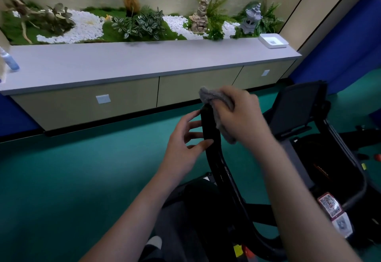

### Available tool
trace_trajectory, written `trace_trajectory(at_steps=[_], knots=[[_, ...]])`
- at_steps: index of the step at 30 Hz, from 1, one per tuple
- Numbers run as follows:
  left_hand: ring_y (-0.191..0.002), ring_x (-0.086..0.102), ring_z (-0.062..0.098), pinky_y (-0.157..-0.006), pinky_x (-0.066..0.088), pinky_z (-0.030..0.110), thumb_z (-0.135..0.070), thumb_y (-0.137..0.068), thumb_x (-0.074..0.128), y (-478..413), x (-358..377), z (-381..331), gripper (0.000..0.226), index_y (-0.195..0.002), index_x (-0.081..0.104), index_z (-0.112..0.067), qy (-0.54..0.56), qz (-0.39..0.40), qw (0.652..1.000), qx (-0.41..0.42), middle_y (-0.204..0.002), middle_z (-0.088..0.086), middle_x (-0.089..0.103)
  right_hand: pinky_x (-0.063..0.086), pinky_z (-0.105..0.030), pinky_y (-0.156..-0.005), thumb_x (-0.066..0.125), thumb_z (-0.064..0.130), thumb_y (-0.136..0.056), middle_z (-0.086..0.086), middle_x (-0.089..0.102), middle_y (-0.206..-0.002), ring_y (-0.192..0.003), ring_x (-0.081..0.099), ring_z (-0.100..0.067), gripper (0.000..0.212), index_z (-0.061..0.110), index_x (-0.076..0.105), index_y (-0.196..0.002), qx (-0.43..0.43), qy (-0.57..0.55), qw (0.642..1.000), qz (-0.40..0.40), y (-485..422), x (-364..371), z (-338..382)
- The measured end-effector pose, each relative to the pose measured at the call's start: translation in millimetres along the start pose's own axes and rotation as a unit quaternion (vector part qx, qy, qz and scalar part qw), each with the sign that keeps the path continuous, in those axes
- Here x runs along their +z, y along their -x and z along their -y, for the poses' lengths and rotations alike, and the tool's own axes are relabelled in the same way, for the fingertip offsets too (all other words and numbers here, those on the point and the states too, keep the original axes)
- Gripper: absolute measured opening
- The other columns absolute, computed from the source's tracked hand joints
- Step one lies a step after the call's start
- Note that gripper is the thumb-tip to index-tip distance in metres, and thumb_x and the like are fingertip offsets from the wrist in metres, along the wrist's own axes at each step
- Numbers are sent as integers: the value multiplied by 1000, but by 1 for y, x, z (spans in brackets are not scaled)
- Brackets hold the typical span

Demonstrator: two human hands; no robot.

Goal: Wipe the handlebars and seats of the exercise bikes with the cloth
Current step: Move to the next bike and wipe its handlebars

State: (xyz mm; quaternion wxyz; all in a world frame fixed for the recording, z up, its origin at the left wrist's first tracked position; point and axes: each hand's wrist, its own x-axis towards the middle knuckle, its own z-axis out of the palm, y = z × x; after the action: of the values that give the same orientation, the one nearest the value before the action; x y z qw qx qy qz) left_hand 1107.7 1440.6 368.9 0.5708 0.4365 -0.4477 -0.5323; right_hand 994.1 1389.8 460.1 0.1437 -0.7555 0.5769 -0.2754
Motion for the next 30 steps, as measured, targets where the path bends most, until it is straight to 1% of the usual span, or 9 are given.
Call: trace_trajectory(at_steps=[3,8,11,13,15,18,22,26,30], knots=[[-85,65,7,-77,55,31,7,-76,71,0,-3,1,64,-117,50,-38,7,10,1000,3,-108,-6,65,43,-26,-61,54,10,-92,0,63,-71,-63,57,-15,14,10,68,-97,21,-52,992,-113,42,17,-1],[-91,64,10,-78,53,23,5,-78,69,0,-8,5,64,-121,48,-37,9,29,1000,8,-114,-2,63,33,-9,-54,56,12,-94,11,56,-64,-51,48,1,16,8,69,-101,73,-76,988,-117,78,27,-13],[-90,64,11,-78,53,23,5,-77,70,-2,-7,5,64,-122,48,-35,13,33,999,9,-112,-1,64,39,-11,-57,56,14,-94,10,61,-67,-56,53,0,16,10,69,-101,73,-87,984,-140,67,22,-10],[-88,65,10,-80,54,28,7,-76,70,-2,-6,5,66,-122,49,-36,18,33,999,9,-110,-4,66,47,-22,-65,53,14,-95,2,67,-80,-71,61,-8,17,10,67,-104,68,-90,981,-155,52,23,-2],[-88,65,9,-82,54,31,10,-77,68,-2,-7,6,68,-122,50,-38,20,37,999,7,-109,-7,66,46,-29,-70,48,15,-97,-2,67,-87,-82,61,-17,17,11,63,-106,79,-87,984,-137,39,30,4],[-91,65,10,-82,54,29,9,-79,67,-1,-9,8,68,-124,50,-39,23,42,999,9,-110,-7,67,32,-28,-58,41,19,-99,5,57,-71,-69,53,-14,14,18,53,-90,145,-107,980,-87,29,36,-2],[-92,65,12,-80,53,26,7,-80,67,0,-10,9,66,-126,50,-36,28,41,999,6,-106,-6,66,42,-29,-61,41,19,-99,8,57,-66,-62,52,-6,22,20,54,-81,200,-218,955,-35,37,35,-15],[-89,66,11,-78,53,25,6,-80,67,1,-9,9,67,-123,51,-42,20,31,999,6,-101,-14,65,45,-28,-61,41,21,-99,6,60,-69,-64,56,-6,19,21,56,-87,212,-210,954,-16,52,35,-21],[-90,67,13,-79,53,24,1,-81,68,2,-10,9,65,-127,50,-41,14,31,999,4,-106,-8,65,36,-11,-46,47,17,-97,5,56,-61,-50,50,1,17,17,60,-86,203,-167,965,-22,79,33,-27]])
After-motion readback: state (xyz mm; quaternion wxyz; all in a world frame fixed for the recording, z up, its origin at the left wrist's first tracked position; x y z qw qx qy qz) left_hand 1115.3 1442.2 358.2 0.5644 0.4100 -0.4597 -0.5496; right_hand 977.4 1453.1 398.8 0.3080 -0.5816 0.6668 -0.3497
